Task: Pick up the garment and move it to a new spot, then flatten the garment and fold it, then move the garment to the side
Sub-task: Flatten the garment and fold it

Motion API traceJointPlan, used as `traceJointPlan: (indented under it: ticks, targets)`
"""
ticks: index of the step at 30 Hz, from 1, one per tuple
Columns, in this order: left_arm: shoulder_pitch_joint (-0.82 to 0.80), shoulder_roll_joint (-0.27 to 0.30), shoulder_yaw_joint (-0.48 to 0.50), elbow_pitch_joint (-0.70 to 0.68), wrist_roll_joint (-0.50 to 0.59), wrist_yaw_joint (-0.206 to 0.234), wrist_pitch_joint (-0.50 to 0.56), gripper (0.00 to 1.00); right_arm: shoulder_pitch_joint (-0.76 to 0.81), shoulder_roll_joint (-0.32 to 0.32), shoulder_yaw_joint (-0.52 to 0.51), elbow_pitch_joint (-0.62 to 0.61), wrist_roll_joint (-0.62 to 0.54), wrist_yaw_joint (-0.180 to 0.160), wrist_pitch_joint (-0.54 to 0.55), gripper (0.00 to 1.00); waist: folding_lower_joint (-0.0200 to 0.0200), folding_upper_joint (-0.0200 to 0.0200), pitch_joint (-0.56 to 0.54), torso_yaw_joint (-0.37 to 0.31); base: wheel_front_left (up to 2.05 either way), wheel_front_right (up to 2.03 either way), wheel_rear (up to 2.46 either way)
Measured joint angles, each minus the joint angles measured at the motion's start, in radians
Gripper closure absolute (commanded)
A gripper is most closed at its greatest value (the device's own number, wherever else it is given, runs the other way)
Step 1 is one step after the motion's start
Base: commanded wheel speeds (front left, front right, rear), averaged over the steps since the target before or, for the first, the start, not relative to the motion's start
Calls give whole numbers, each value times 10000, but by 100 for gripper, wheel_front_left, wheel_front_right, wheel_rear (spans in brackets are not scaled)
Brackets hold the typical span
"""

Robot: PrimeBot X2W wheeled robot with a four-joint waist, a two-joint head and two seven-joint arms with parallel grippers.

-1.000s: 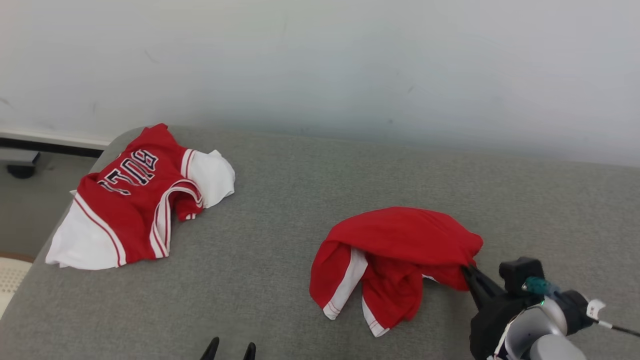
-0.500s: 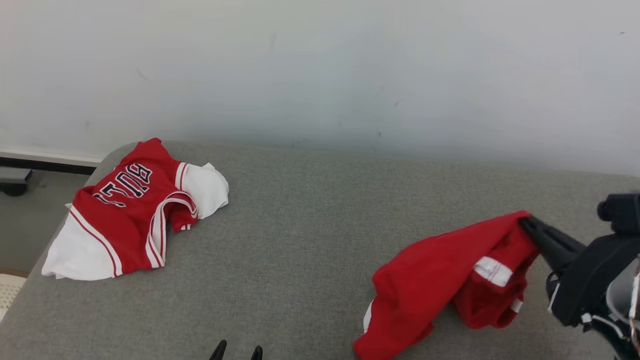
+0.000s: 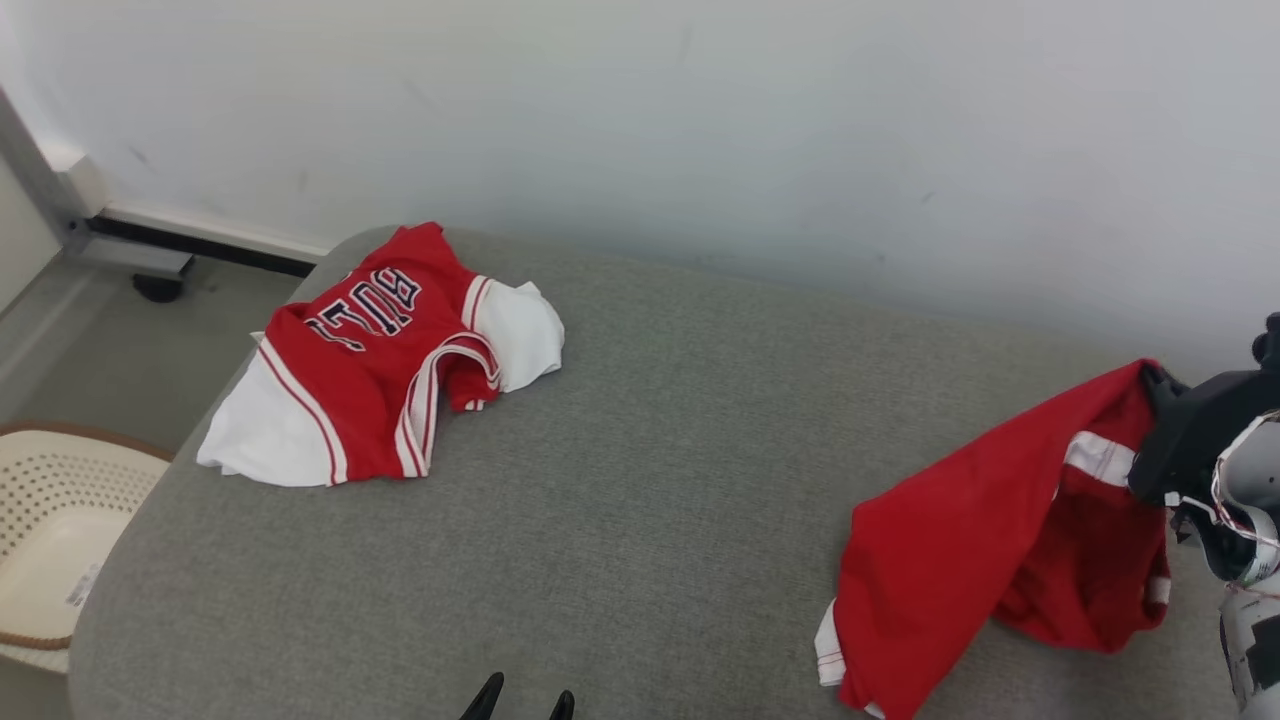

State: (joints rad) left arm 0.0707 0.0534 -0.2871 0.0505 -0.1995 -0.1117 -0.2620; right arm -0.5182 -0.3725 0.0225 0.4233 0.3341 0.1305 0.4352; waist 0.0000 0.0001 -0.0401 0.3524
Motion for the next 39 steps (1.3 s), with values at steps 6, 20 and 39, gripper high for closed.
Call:
traceJointPlan:
  ticks: [6,20,39]
  targets:
    - [-156,2,-155,84,0,-15,-2,0,-866,562,100,2274,-654,0,-1741,0,0,0,174,852,0,0,0]
    - [-1874,73,-2487,1544,247,-176,92,0,4028,1825,1532,-3371,-1950,6,-4153,0,0,0,138,-1819,0,0,0]
    - [-3681,15,-3231,3770,1179,1348,445,0,6010,2984,1808,-5193,-2654,4,-4084,0,0,0,487,-5382,0,0,0]
